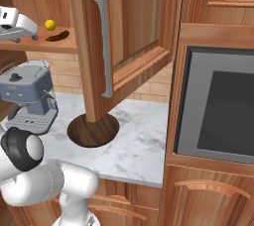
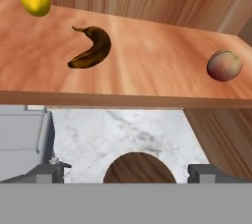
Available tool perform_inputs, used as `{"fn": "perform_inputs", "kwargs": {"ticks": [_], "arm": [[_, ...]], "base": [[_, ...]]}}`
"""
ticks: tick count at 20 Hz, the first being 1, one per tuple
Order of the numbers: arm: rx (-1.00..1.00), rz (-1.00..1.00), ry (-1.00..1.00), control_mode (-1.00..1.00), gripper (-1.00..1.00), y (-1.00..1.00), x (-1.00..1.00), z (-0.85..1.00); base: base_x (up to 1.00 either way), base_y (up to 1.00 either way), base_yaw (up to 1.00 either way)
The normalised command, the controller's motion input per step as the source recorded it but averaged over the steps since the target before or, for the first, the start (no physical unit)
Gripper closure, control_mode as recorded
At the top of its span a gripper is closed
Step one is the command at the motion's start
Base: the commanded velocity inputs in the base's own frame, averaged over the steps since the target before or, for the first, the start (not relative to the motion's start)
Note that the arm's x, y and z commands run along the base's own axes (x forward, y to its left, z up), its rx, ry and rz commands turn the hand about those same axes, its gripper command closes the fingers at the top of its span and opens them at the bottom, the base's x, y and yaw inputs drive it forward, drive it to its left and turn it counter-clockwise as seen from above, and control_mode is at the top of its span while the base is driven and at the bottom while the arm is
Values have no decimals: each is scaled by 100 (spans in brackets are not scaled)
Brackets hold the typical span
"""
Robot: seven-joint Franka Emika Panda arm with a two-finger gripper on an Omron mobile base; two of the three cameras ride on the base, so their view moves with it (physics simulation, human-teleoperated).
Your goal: Open the cabinet. Pick the banana and peach from the cabinet and place them into the bowl. Then close the cabinet.
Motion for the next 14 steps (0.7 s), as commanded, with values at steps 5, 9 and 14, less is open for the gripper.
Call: {"fn": "perform_inputs", "kwargs": {"ticks": [5,9,14], "arm": [[1,0,0,-100,-100,0,0,0],[0,0,-5,-100,-100,-15,1,-3],[19,2,-20,-100,-100,-31,0,0]], "base": [[0,0,0],[0,0,0],[0,0,0]]}}
